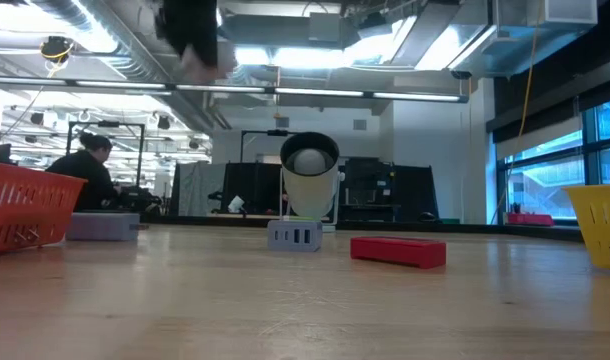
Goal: Pick & Place Office items
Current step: Put the white charger adapter into the orange basket
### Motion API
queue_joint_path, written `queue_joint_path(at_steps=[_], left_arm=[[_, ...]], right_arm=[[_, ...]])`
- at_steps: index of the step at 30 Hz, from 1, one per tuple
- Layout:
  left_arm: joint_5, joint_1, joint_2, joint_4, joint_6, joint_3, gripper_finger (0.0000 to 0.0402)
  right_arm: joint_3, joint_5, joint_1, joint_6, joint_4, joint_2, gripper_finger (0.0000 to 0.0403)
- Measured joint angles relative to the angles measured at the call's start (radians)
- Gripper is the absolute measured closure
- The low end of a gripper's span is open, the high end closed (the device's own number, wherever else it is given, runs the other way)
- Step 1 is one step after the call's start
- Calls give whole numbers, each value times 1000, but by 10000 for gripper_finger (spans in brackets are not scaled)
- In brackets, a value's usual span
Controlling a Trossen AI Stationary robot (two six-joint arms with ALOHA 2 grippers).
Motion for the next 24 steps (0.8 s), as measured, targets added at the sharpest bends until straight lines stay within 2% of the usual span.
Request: queue_joint_path(at_steps=[6, 9, 12, 24], left_arm=[[-164, -124, -164, 11, -124, -7, 207], [-196, -212, -201, 4, -225, -58, 207], [-173, -286, -213, 0, -308, -118, 207], [71, -448, -213, -11, -504, -316, 207]], right_arm=[[0, 4, 16, -2, 16, 0, 179], [0, 7, 17, -8, 28, 0, 179], [0, 7, 17, -11, 33, 0, 179], [0, -1, 17, -56, 108, 0, 179]])
